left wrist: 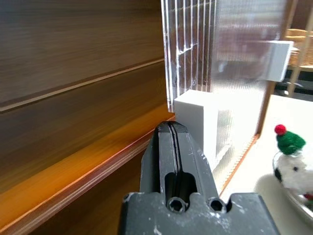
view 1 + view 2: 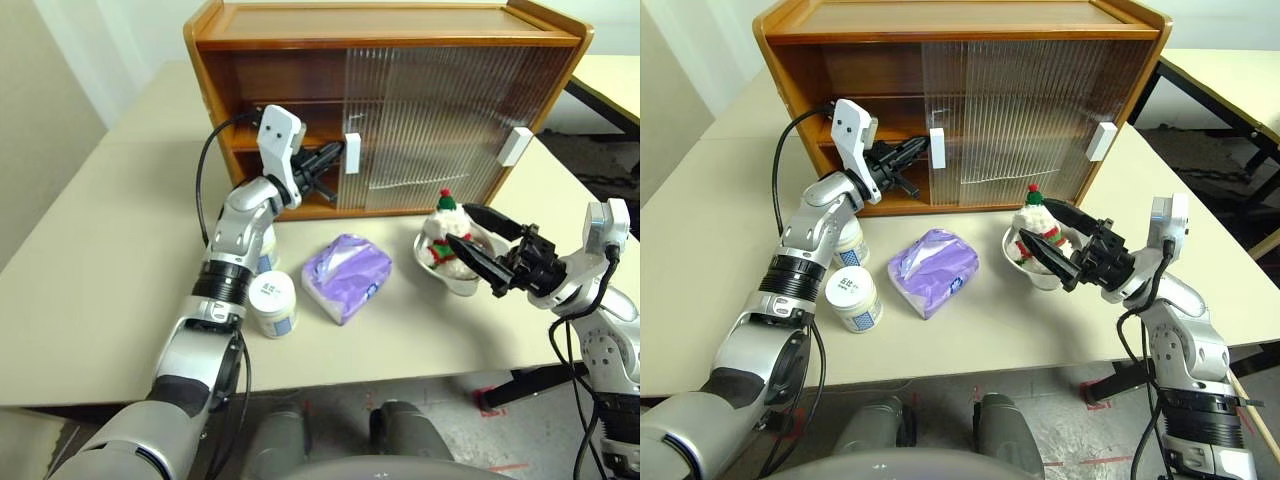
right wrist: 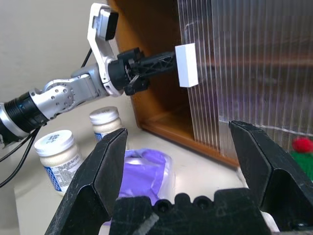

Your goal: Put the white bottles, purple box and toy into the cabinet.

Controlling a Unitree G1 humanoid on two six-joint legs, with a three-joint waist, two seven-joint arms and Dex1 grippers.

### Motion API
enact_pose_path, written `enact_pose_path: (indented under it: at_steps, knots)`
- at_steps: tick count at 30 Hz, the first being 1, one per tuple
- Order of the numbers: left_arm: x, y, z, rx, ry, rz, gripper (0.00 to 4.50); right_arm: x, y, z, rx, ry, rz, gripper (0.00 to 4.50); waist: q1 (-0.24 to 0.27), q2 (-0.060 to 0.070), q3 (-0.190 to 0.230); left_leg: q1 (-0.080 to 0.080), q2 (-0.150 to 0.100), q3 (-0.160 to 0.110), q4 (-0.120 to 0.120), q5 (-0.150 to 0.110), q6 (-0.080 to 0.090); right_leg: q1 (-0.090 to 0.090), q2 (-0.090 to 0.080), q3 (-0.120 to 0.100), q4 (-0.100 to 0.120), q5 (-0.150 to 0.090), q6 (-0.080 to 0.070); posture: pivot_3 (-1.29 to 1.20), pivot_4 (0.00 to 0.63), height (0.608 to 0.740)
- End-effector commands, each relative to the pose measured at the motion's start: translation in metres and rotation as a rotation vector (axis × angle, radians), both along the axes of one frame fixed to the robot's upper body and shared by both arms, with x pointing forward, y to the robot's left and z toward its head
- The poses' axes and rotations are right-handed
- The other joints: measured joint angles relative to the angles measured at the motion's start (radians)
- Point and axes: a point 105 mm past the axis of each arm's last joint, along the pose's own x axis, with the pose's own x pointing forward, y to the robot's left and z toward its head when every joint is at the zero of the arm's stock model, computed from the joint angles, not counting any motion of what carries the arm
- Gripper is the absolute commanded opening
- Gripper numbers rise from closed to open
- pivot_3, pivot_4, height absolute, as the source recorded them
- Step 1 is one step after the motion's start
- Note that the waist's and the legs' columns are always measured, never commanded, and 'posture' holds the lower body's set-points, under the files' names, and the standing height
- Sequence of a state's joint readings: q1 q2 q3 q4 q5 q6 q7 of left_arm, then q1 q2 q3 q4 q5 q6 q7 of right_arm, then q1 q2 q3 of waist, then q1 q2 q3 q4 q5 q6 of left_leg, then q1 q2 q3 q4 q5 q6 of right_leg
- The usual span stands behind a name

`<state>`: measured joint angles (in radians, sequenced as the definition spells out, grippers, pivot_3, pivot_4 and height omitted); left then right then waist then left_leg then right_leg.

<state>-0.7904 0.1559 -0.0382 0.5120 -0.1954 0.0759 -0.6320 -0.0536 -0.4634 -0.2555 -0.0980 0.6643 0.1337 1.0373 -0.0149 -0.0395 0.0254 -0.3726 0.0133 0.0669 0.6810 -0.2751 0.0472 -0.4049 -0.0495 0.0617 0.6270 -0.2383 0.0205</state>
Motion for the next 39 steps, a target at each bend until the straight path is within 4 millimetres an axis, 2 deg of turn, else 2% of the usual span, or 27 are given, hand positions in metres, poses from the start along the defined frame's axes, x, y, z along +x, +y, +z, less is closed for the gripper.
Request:
enact_pose_path:
  at_steps: [1,8,13,14,15,16,18,21,24,26,31,35,39]
  knots:
    - [0.0,-0.017,-0.002,0.032,-0.003,-0.062,0.05,-0.003,-0.005,0.007,-0.01,-0.04,-0.026,4.5,-0.006,0.0,0.0,0.0,0.0,0.0,0.0,0.0,0.0,0.0,0.0,0.0,0.0,0.0,0.0,-0.1,0.0,0.74]
    - [0.0,-0.017,-0.003,0.045,-0.017,-0.073,0.05,-0.005,-0.008,0.005,-0.016,-0.035,-0.038,4.5,-0.023,0.0,0.0,0.0,0.0,0.0,0.0,0.0,0.0,0.0,0.0,0.0,0.0,0.0,0.001,-0.1,0.0,0.74]
    - [0.0,0.0,0.005,0.05,-0.042,-0.037,0.05,-0.003,-0.006,0.004,-0.021,-0.031,-0.03,4.5,-0.024,0.0,0.0,0.0,0.0,-0.001,0.0,0.0,0.0,0.0,0.0,0.0,0.0,0.0,0.001,-0.09,0.0,0.74]
    - [-0.001,0.011,0.016,0.011,-0.044,-0.015,0.05,-0.002,-0.005,0.004,-0.023,-0.03,-0.023,4.5,-0.026,0.0,0.0,0.0,0.0,-0.001,0.0,0.0,0.0,0.0,0.0,0.0,0.0,0.0,0.001,-0.09,0.0,0.74]
    - [-0.004,0.021,0.03,-0.044,-0.045,-0.001,0.42,-0.001,-0.004,0.004,-0.024,-0.029,-0.016,4.5,-0.028,0.0,0.0,0.0,0.0,-0.001,0.0,0.0,0.0,0.0,0.0,0.0,0.001,0.0,0.001,-0.07,0.0,0.74]
    - [-0.006,0.027,0.039,-0.081,-0.044,0.005,0.61,-0.001,-0.003,0.004,-0.024,-0.028,-0.011,4.5,-0.032,0.0,0.0,0.0,0.0,0.0,0.0,0.0,0.0,0.0,0.0,0.001,0.001,0.0,0.001,-0.07,0.0,0.74]
    - [-0.011,0.042,0.059,-0.072,-0.06,0.011,1.36,0.002,-0.001,0.006,-0.028,-0.031,0.001,4.5,-0.043,0.0,0.0,0.0,0.001,0.0,0.0,0.0,0.0,-0.001,0.0,0.001,0.002,0.0,0.001,-0.07,0.0,0.74]
    - [-0.018,0.056,0.07,-0.05,-0.047,0.011,2.54,0.004,0.001,0.008,-0.027,-0.035,0.012,4.5,-0.047,0.001,0.0,0.002,0.001,-0.001,0.0,0.0,0.0,-0.001,0.0,0.001,0.005,0.0,0.001,-0.04,0.0,0.74]
    - [-0.031,0.084,0.075,-0.001,-0.013,0.014,3.67,0.006,0.004,0.008,-0.021,-0.034,0.032,4.5,-0.047,0.001,0.0,0.002,0.001,-0.001,0.0,0.0,0.0,-0.001,0.0,0.001,0.007,0.0,0.001,-0.01,0.0,0.74]
    - [-0.044,0.102,0.072,0.03,0.002,0.009,4.46,0.008,0.004,0.007,-0.019,-0.031,0.039,4.5,-0.048,0.001,0.0,0.003,0.001,-0.001,0.0,0.0,0.0,-0.001,0.0,0.001,0.009,-0.001,0.0,0.0,0.0,0.74]
    - [-0.072,0.131,0.058,0.067,0.007,-0.044,4.49,0.013,0.006,0.007,-0.012,-0.029,0.055,4.5,-0.033,0.0,0.0,0.005,0.001,-0.001,0.0,0.0,-0.001,-0.001,0.0,0.001,0.012,-0.003,-0.003,0.03,0.0,0.74]
    - [-0.091,0.156,0.034,0.118,0.04,-0.046,4.49,0.017,0.006,0.003,-0.039,-0.011,0.073,4.5,-0.019,0.0,0.0,0.007,0.001,0.0,0.0,0.0,-0.002,-0.001,-0.001,0.0,0.014,-0.005,-0.005,0.04,0.0,0.74]
    - [-0.107,0.17,0.01,0.097,0.078,-0.044,4.49,0.023,0.007,0.004,-0.029,-0.023,0.075,4.5,-0.009,0.0,0.001,0.009,0.001,0.0,0.0,0.0,-0.003,0.0,-0.003,-0.001,0.016,-0.006,-0.006,0.07,0.0,0.74]
